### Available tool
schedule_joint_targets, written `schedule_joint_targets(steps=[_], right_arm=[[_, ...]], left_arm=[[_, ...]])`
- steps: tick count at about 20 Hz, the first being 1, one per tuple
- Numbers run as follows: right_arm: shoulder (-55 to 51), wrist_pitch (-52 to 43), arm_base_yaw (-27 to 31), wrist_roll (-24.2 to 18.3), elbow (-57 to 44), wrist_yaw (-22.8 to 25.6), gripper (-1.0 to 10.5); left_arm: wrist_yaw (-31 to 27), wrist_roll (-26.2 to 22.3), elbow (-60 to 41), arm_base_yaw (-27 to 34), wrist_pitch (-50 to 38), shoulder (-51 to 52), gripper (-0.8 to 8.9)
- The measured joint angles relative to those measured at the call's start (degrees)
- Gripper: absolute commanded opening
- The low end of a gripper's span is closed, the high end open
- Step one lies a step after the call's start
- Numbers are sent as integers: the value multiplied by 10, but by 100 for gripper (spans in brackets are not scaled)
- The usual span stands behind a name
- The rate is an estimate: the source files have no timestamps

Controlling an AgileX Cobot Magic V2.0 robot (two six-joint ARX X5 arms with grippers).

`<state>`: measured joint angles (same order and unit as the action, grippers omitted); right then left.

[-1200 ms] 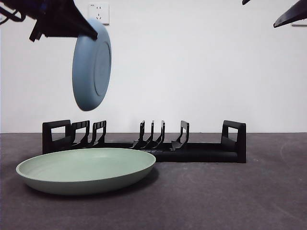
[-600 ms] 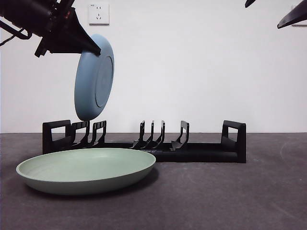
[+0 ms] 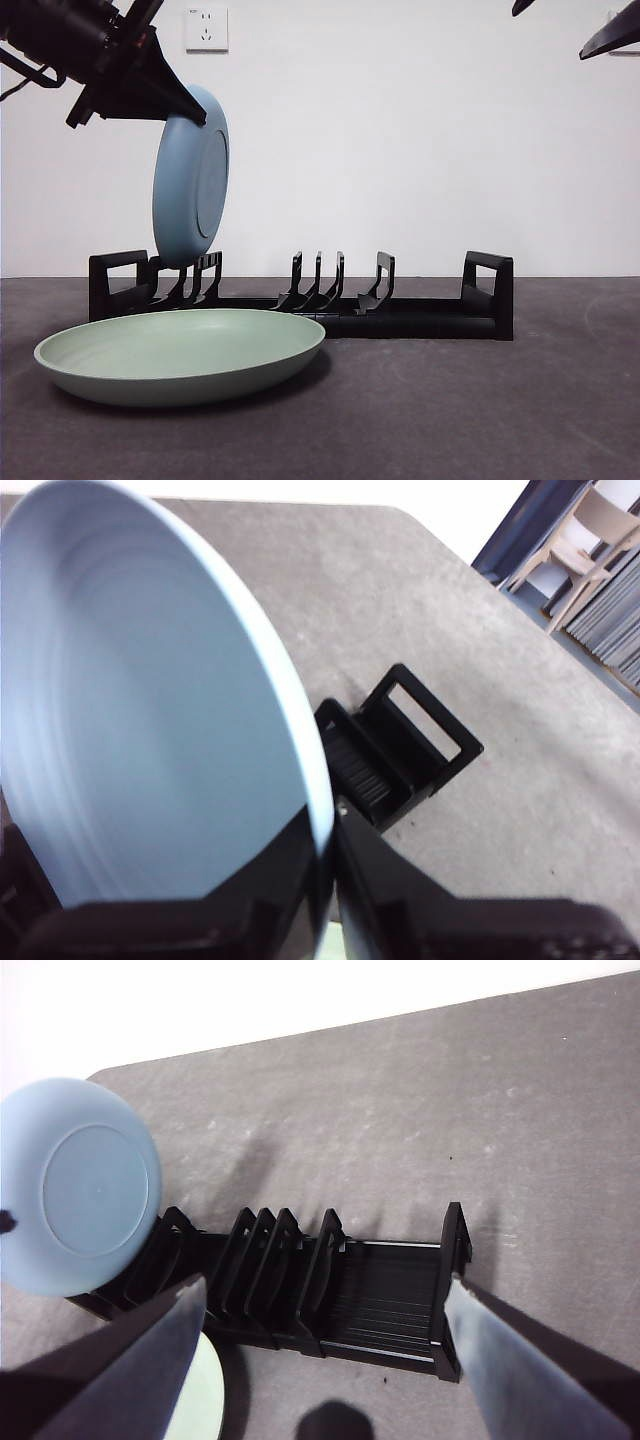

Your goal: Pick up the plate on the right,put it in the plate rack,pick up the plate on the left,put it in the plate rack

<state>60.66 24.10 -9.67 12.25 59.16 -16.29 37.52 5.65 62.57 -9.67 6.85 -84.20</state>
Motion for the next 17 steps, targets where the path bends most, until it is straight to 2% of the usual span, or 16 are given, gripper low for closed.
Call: schedule_joint_targets(steps=[8,9,11,15,17], right_arm=[[0,0,0,0,0,0,405],[0,0,0,0,0,0,405],[0,0,0,0,0,0,405],[0,4,-1,0,0,-2,404],[0,16,-2,0,0,-22,404]], left_arm=[[-8,-8,0,-7,28,-53,3],[-13,-12,1,-10,35,-52,75],[-17,-11,1,-10,50,-52,305],[-25,-11,1,-10,56,-51,326],[-25,-11,1,-10,61,-31,326]])
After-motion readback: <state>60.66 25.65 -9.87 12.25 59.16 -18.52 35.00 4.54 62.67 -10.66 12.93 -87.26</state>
